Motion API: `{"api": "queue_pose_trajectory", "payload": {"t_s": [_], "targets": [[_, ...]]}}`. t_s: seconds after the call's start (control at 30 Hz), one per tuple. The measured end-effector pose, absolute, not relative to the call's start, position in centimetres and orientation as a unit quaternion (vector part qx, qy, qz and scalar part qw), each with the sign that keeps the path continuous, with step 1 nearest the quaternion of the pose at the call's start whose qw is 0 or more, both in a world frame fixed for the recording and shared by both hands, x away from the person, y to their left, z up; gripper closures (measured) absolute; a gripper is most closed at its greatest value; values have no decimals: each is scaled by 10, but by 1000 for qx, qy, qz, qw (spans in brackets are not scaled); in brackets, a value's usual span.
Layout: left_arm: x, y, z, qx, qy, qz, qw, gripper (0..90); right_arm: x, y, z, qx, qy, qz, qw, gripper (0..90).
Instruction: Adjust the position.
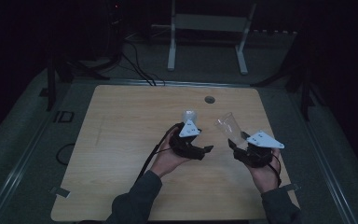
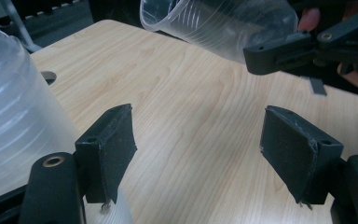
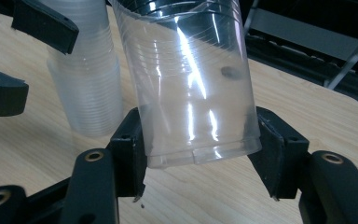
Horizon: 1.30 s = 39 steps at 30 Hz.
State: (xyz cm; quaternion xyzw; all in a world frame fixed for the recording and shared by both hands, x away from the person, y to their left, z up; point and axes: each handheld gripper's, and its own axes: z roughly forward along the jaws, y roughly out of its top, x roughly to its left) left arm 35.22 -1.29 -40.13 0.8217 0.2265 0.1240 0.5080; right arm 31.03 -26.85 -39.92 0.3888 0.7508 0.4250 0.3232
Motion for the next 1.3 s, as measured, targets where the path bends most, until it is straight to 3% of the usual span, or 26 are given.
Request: {"api": "queue_pose_trajectory", "payload": {"t_s": [1.3], "targets": [[368,-26,-393,787,278,69,546,236,306,-263,-404,402,710,469,339,427]]}}
